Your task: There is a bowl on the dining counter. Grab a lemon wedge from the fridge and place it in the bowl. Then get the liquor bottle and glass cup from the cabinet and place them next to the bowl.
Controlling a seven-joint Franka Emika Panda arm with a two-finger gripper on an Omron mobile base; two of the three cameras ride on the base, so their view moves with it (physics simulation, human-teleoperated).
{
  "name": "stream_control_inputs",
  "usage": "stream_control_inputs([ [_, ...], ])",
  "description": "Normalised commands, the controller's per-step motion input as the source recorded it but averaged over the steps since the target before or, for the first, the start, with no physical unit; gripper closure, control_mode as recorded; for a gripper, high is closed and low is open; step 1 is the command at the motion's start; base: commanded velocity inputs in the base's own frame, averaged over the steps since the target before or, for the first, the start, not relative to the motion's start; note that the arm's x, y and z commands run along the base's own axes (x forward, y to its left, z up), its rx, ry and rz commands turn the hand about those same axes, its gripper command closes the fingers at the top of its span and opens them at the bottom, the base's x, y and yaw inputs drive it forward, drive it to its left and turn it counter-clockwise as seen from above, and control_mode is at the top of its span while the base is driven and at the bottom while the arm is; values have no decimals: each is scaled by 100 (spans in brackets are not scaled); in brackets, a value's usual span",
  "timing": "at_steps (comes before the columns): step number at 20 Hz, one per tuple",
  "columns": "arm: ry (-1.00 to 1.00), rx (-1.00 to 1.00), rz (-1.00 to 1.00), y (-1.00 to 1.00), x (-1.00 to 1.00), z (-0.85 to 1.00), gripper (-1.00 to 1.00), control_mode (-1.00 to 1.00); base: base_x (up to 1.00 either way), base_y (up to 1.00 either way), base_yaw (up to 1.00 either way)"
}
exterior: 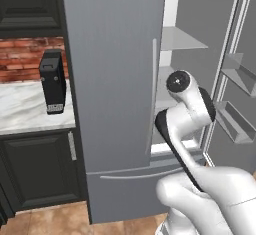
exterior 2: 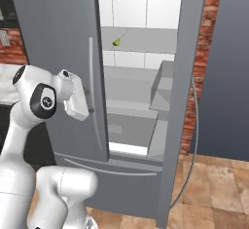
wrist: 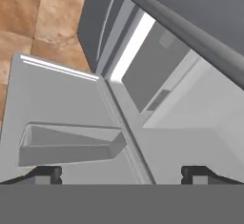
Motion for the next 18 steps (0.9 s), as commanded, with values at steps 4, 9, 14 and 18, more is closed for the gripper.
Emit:
stream_control_inputs([
  [4, 3, 4, 28, 21, 54, 0, -100, -100, 0, 0, 0],
  [9, 9, -7, 22, 14, 40, 5, -100, -100, 0, 0, 0],
  [14, 3, -15, 26, 8, 11, 3, -100, -100, 0, 0, 0],
  [18, 0, -6, 39, 19, 20, 0, -100, -100, 0, 0, 0],
])
